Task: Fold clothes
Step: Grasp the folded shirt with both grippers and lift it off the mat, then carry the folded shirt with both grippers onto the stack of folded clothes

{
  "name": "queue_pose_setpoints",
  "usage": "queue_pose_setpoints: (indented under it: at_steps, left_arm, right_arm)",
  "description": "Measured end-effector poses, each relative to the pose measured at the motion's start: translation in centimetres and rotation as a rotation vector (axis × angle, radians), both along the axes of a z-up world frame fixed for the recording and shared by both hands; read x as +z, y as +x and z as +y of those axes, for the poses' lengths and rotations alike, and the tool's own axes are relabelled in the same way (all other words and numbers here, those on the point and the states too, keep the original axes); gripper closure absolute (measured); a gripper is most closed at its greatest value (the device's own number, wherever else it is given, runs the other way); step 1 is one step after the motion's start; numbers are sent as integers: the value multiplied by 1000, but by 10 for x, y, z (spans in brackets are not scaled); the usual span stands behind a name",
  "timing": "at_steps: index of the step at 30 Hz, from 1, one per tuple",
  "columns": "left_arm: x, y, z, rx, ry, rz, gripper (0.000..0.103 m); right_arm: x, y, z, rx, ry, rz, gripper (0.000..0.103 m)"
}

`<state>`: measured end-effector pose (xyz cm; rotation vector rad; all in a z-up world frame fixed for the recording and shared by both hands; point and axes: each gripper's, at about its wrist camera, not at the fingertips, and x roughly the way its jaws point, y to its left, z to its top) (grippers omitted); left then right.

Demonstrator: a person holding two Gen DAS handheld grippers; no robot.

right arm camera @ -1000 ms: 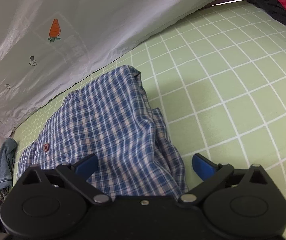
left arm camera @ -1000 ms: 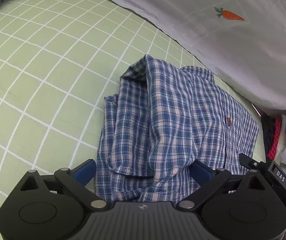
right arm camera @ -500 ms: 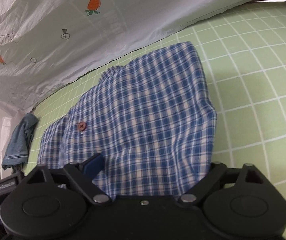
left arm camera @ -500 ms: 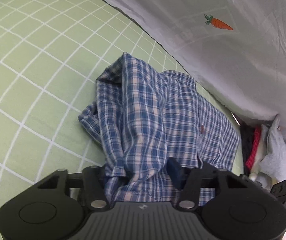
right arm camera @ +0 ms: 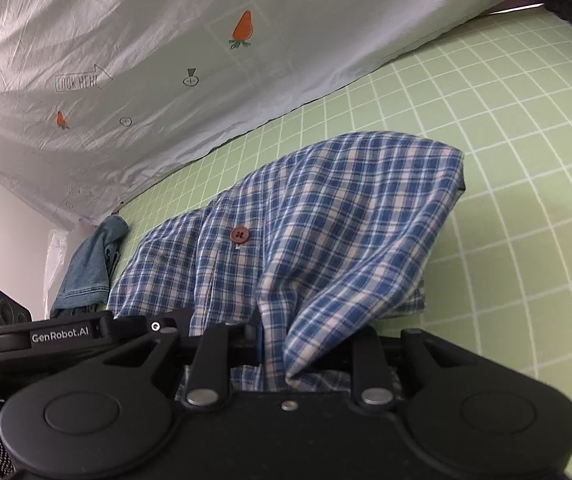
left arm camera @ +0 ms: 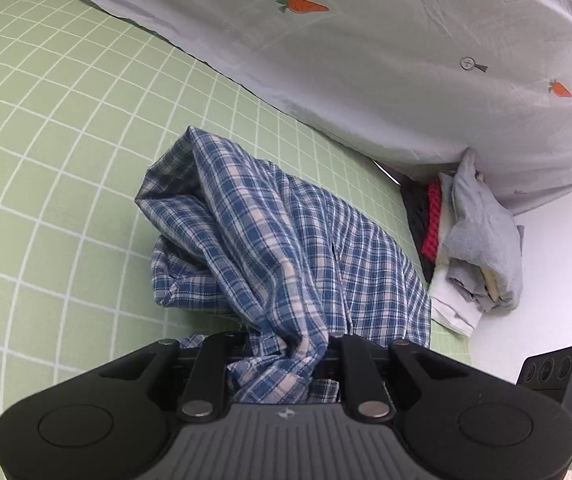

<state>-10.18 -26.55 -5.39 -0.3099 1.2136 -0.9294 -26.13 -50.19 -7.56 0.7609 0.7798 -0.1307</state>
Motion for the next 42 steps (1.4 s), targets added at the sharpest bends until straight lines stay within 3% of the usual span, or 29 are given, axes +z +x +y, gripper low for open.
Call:
queue_pose_setpoints:
  at_steps: [11, 18, 27, 32, 37, 40, 42]
  left_arm:
    - [-19, -80, -34, -172, -22, 98, 84]
    - [10, -122, -101, -252, -98, 52, 85]
    - [83, -185, -239, -222, -276, -76, 85]
    - [150, -197, -320, -223, -430, -176, 85]
    - [214, -181, -392, -228, -564, -266, 83]
    - [227, -163, -433, -211, -562, -326, 83]
    - [220, -145, -458, -188, -523, -339, 81]
  right_arm:
    - [10, -109, 2, -183, -43, 86, 79]
    - [39, -161, -48, -264, -99, 22, 80]
    - [97, -222, -196, -270, -177, -149, 80]
    - [161, -239, -281, -263, -285, -292, 79]
    - [234, -234, -359, -252, -391, -446, 79]
    - [257, -219, -401, -265, -451, -484, 78]
    - [257, -203, -429, -285, -468, -482, 74]
